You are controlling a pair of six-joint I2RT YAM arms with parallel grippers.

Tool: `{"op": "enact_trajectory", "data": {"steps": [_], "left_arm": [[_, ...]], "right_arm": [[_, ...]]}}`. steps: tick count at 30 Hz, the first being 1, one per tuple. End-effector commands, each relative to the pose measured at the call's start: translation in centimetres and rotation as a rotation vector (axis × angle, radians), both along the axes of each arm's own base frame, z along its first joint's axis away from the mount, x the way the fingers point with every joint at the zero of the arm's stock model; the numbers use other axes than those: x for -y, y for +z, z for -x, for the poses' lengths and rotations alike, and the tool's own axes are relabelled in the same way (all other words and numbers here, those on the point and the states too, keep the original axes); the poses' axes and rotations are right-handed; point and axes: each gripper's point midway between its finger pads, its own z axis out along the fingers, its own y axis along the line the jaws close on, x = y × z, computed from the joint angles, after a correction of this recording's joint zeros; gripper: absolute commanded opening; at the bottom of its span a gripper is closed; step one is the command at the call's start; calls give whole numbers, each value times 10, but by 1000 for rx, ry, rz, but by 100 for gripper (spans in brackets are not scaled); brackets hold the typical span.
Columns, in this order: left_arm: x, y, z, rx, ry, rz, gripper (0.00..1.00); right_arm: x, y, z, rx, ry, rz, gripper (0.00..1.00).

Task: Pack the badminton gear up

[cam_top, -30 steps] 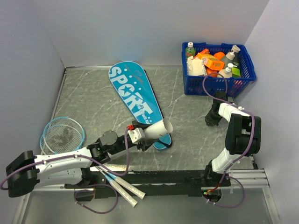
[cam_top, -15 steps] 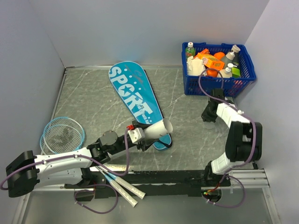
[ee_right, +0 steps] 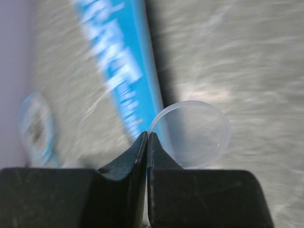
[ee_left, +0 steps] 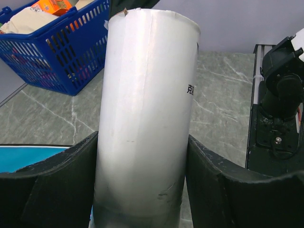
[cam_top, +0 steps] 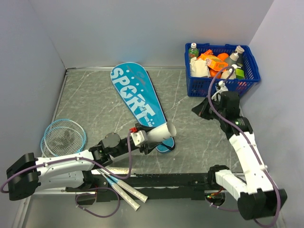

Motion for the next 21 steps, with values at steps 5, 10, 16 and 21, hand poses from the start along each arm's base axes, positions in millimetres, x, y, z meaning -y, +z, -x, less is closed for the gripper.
{"op": "enact_trajectory", "data": {"steps": [5, 10, 16, 21], "left_arm": [[13, -5, 21, -114, -108, 24, 1], [16, -2, 27, -107, -138, 33, 1], [22, -1, 35, -107, -185, 29, 1], [21, 5, 42, -95, -214, 51, 1]], "right_arm": [[-64, 91, 80, 186, 437, -205, 5], [-74, 117, 120, 228, 603, -226, 10], [-84, 121, 147, 230, 718, -288, 10], [-89, 107, 157, 197, 769, -312, 10]]}}
